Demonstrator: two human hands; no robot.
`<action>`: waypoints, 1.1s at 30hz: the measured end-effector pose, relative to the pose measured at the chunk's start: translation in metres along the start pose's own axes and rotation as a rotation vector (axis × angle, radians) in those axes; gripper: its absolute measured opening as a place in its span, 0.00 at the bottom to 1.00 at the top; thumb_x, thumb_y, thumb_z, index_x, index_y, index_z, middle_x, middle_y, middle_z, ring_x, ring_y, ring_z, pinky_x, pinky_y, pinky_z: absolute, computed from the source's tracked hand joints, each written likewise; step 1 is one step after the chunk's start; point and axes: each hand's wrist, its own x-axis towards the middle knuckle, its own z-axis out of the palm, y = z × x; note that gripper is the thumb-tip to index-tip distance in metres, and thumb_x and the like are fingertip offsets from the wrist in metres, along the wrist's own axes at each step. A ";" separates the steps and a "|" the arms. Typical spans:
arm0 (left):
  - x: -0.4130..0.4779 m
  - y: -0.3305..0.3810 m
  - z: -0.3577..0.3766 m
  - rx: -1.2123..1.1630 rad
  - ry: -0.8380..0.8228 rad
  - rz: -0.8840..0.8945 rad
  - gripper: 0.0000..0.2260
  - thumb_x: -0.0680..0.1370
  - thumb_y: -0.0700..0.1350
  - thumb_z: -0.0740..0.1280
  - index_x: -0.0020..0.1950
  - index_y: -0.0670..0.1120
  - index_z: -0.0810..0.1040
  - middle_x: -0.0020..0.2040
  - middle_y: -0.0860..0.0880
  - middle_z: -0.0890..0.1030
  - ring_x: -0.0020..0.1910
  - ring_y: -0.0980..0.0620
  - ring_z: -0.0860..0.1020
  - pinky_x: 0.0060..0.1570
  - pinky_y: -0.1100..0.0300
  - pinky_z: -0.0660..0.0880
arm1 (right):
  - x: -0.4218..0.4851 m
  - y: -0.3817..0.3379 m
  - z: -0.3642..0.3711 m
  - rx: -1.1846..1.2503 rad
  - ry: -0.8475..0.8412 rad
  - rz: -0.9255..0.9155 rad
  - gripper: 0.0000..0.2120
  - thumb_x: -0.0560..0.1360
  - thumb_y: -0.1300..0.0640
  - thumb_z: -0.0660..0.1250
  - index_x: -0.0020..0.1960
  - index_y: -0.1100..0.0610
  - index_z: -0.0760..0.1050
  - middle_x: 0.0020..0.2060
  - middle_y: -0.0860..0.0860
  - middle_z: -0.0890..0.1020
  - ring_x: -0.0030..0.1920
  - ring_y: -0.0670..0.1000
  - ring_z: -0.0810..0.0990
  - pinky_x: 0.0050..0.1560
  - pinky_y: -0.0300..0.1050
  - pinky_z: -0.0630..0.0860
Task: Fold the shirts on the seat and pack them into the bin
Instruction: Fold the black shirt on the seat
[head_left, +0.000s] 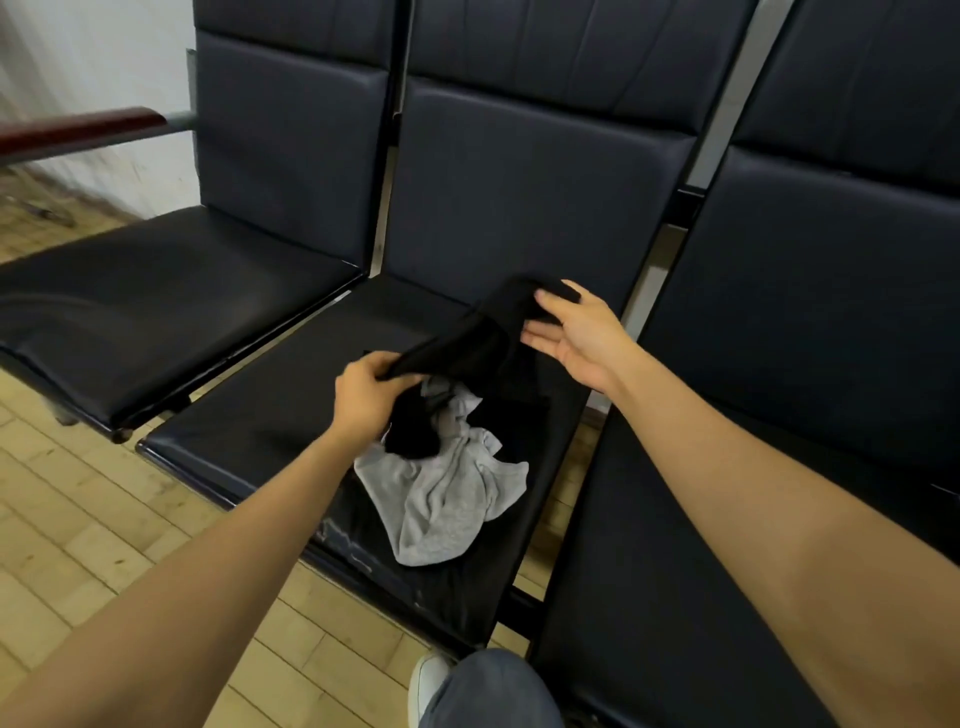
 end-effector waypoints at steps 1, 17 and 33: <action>0.002 0.015 -0.007 -0.112 0.019 -0.006 0.11 0.73 0.39 0.72 0.55 0.44 0.79 0.49 0.48 0.82 0.51 0.49 0.80 0.51 0.56 0.76 | -0.002 -0.006 -0.002 0.051 0.021 -0.022 0.07 0.80 0.63 0.61 0.52 0.54 0.75 0.51 0.52 0.80 0.51 0.56 0.81 0.51 0.48 0.79; -0.105 0.228 0.036 -0.353 -0.578 0.136 0.06 0.76 0.40 0.69 0.51 0.48 0.78 0.44 0.49 0.83 0.43 0.51 0.81 0.50 0.55 0.76 | -0.196 -0.117 -0.146 -0.336 0.521 -0.354 0.04 0.79 0.49 0.63 0.50 0.48 0.76 0.42 0.46 0.80 0.39 0.47 0.75 0.40 0.42 0.71; -0.134 0.281 0.142 -0.260 -0.443 0.494 0.09 0.81 0.43 0.61 0.58 0.51 0.78 0.51 0.60 0.79 0.50 0.67 0.77 0.49 0.72 0.73 | -0.259 -0.129 -0.255 -0.078 0.538 -0.519 0.09 0.81 0.59 0.59 0.54 0.51 0.76 0.55 0.49 0.81 0.57 0.48 0.79 0.58 0.42 0.76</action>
